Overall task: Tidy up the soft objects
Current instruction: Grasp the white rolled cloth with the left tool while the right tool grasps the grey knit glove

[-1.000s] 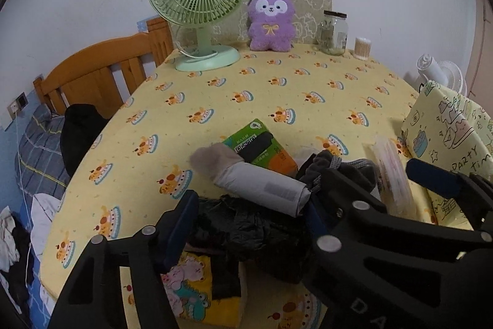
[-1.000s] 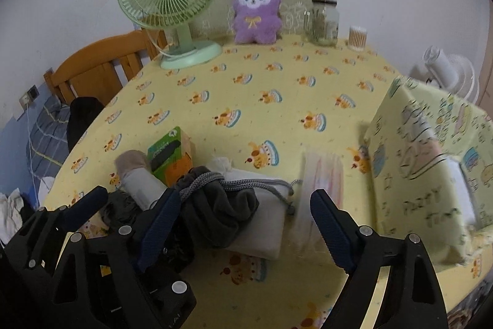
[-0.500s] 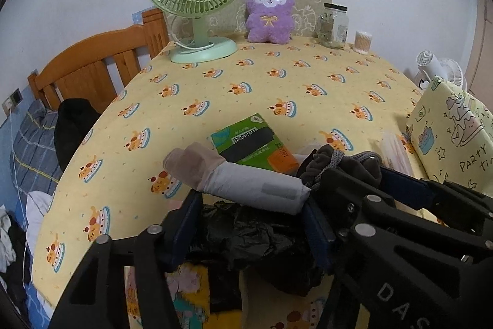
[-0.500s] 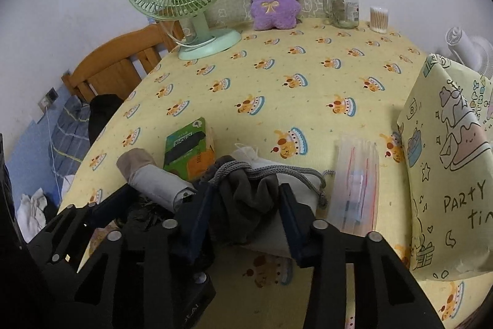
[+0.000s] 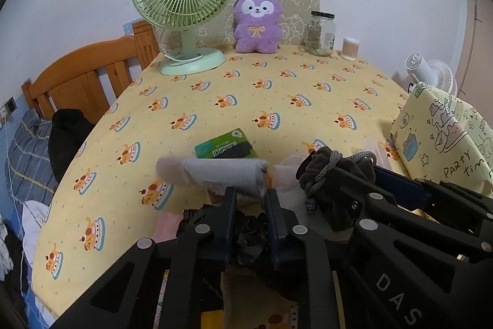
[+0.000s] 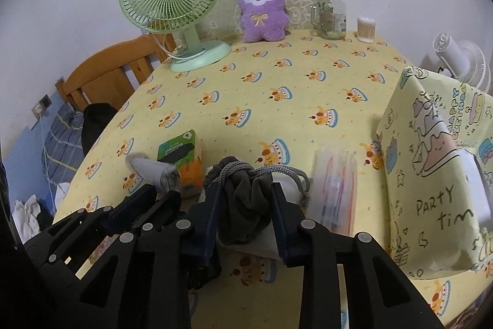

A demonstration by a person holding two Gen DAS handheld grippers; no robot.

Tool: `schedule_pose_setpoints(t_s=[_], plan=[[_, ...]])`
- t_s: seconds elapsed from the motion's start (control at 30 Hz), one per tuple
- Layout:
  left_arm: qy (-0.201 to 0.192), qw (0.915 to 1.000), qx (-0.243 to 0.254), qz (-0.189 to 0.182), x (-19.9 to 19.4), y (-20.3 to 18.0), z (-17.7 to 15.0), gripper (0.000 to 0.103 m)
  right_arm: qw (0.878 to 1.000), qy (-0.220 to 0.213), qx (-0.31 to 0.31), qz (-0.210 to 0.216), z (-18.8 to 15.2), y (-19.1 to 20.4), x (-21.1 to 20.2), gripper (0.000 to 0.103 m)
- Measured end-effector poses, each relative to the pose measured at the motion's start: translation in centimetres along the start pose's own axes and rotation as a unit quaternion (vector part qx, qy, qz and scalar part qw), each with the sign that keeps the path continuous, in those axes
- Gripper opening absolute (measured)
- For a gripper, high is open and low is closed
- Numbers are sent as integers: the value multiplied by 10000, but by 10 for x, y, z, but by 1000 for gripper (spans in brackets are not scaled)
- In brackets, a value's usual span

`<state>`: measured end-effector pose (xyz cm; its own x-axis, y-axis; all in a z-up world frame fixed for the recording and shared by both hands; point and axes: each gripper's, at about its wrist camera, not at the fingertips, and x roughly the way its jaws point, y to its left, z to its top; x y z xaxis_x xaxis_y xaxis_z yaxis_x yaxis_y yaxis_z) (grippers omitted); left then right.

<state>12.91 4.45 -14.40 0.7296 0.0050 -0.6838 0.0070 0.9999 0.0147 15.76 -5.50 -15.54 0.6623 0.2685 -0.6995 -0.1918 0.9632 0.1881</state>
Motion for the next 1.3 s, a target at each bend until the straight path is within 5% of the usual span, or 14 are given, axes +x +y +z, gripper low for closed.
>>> schedule_pose_setpoints(t_s=[0.2, 0.47, 0.87, 0.97, 1.1, 1.3], plan=[[-82, 9999, 56, 29, -6, -6, 3, 18, 10000, -60, 41, -10, 0, -5, -7, 34], [-168, 9995, 77, 258, -7, 0, 13, 64, 9999, -157, 26, 35, 8, -1, -11, 34], [-56, 9997, 39, 233, 19, 19, 29, 82, 9999, -148, 16, -44, 27, 6, 8, 34], [-14, 9998, 27, 181, 26, 21, 31, 81, 9999, -109, 7, -64, 30, 7, 14, 34], [116, 9999, 87, 18, 36, 18, 33, 52, 9999, -61, -17, -82, 32, 8, 22, 34], [283, 9994, 105, -165, 48, 16, 30, 40, 9999, 20, -8, -110, 33, 5, 29, 34]])
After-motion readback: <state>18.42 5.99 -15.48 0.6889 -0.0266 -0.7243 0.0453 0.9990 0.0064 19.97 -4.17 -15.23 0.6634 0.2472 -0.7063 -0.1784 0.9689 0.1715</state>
